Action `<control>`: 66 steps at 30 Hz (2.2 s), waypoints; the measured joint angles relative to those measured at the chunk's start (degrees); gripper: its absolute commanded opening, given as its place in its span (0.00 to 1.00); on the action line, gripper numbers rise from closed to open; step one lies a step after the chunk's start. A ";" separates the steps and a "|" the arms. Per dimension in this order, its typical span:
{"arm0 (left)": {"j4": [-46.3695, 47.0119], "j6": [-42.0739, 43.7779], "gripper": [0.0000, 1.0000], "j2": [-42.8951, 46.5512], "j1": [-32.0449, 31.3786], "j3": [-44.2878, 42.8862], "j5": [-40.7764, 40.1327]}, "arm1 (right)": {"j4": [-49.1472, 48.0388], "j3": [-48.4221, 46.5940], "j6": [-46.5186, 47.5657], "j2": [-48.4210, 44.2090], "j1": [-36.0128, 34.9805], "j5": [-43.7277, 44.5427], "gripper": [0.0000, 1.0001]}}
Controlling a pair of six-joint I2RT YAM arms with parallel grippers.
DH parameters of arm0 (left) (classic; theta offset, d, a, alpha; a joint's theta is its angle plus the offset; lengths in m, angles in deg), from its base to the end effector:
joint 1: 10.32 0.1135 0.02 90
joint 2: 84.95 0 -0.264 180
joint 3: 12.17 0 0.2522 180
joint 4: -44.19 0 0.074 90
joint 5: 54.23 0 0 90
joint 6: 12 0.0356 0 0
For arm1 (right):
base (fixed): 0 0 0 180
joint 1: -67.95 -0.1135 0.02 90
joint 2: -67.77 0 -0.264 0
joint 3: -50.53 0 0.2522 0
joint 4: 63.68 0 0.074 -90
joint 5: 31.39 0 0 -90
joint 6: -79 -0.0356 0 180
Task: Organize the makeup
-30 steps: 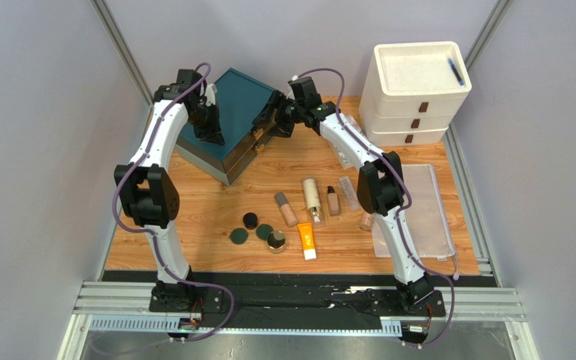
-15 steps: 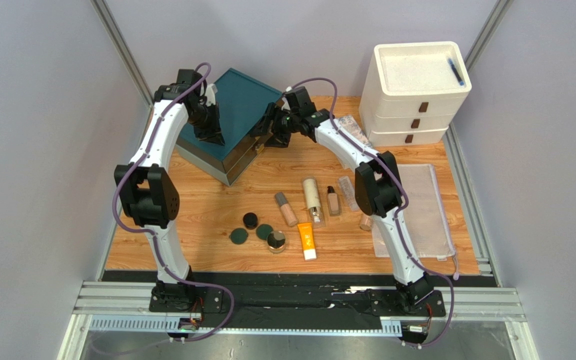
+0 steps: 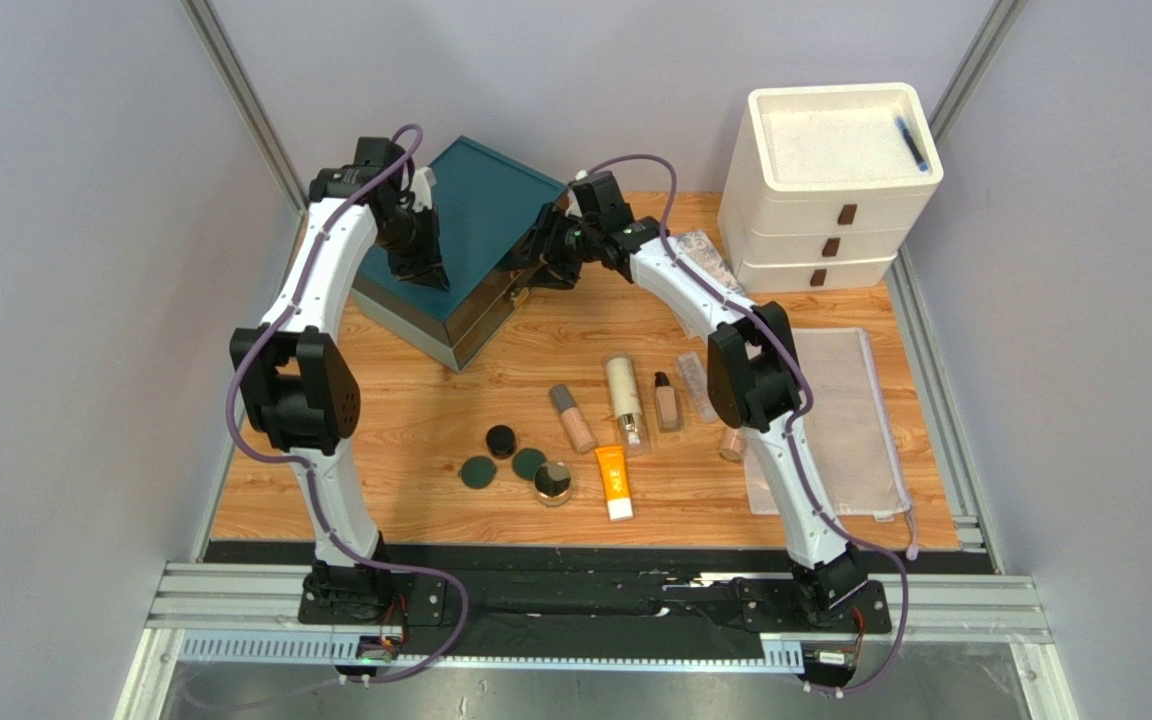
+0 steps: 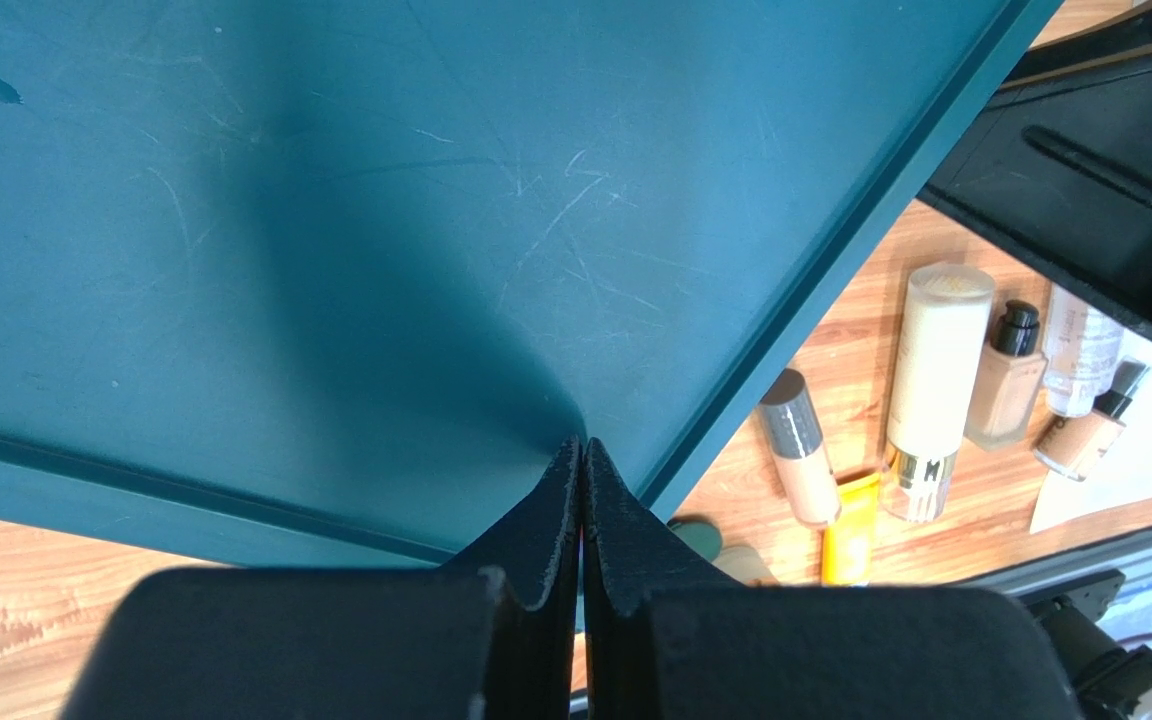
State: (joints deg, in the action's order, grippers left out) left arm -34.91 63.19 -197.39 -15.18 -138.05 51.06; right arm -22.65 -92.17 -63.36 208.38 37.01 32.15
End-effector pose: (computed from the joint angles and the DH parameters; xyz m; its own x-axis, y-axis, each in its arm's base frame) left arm 0.4084 -0.0442 0.3174 -0.9263 -0.1687 -0.3370 -0.0484 0.9400 -0.3376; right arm 0.4708 0.3007 0.2237 -0.9291 0.2696 -0.2532 -0.0358 0.6160 0.7869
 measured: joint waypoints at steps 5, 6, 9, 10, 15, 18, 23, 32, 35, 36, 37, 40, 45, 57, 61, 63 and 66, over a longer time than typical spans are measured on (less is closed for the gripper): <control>-0.87 0.15 0.00 -0.76 0.00 -1.07 0.07 | -0.07 -1.53 -1.01 0.81 0.04 -0.28 0.37; -1.16 0.15 0.00 -0.98 0.02 -1.40 0.13 | 0.07 -1.97 -1.29 0.94 0.07 -0.28 0.26; -1.90 0.15 0.00 -1.49 0.00 -2.23 0.07 | 0.44 -2.93 -1.57 1.14 0.04 -0.17 0.12; -2.14 0.13 0.00 -1.60 0.00 -2.51 0.00 | 1.31 -3.32 -1.57 1.16 0.04 0.17 0.08; -3.08 0.09 0.00 -2.14 -0.04 -3.52 -0.96 | 6.45 -6.14 0.55 1.16 -0.44 3.21 0.00; -3.45 -0.09 0.00 -2.38 -0.11 -3.91 -1.44 | 8.70 -6.58 3.02 0.63 -0.85 5.44 0.00; -3.76 -0.28 0.00 -2.56 -0.22 -4.22 -1.92 | 13.51 -4.57 6.56 -2.12 -0.48 6.73 0.00; -3.98 -0.50 0.00 -2.69 -0.33 -4.44 -2.32 | 18.80 5.20 11.93 -10.03 1.09 7.72 0.00; -4.02 -0.55 0.00 -2.69 -0.33 -4.44 -2.32 | 20.65 7.48 13.77 -12.09 1.40 8.63 0.00; -4.07 -0.55 0.00 -2.69 -0.31 -4.44 -2.34 | 21.42 8.17 14.53 -12.76 1.53 8.94 0.00; -4.04 -0.55 0.00 -2.69 -0.31 -4.44 -2.32 | 21.68 8.31 14.80 -12.90 1.57 8.98 0.00; -4.11 -0.63 0.00 -2.69 -0.33 -4.44 -2.29 | 23.10 8.92 16.79 -13.55 1.77 9.22 0.02; -4.13 -0.79 0.00 -2.69 -0.35 -4.44 -2.36 | 23.98 9.09 19.96 -13.92 1.92 9.20 0.29; -4.13 -0.92 0.00 -2.69 -0.37 -4.48 -2.97 | 32.20 17.18 31.52 -22.38 3.67 17.16 0.69; -4.11 -0.90 0.00 -2.69 -0.39 -4.48 -3.02 | 33.62 24.76 33.99 -28.15 5.35 20.55 0.70; -4.13 -0.87 0.00 -2.69 -0.39 -4.48 -3.02 | 33.68 28.65 34.88 -30.25 6.54 21.22 0.70; -4.13 -0.74 0.00 -2.69 -0.42 -4.46 -3.04 | 33.59 31.93 35.69 -31.50 7.89 22.27 0.73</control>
State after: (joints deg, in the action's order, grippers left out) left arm -39.04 62.45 -200.08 -15.60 -142.51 48.02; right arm 10.94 -60.24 -27.67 176.89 44.90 54.42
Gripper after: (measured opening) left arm 0.000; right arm 0.716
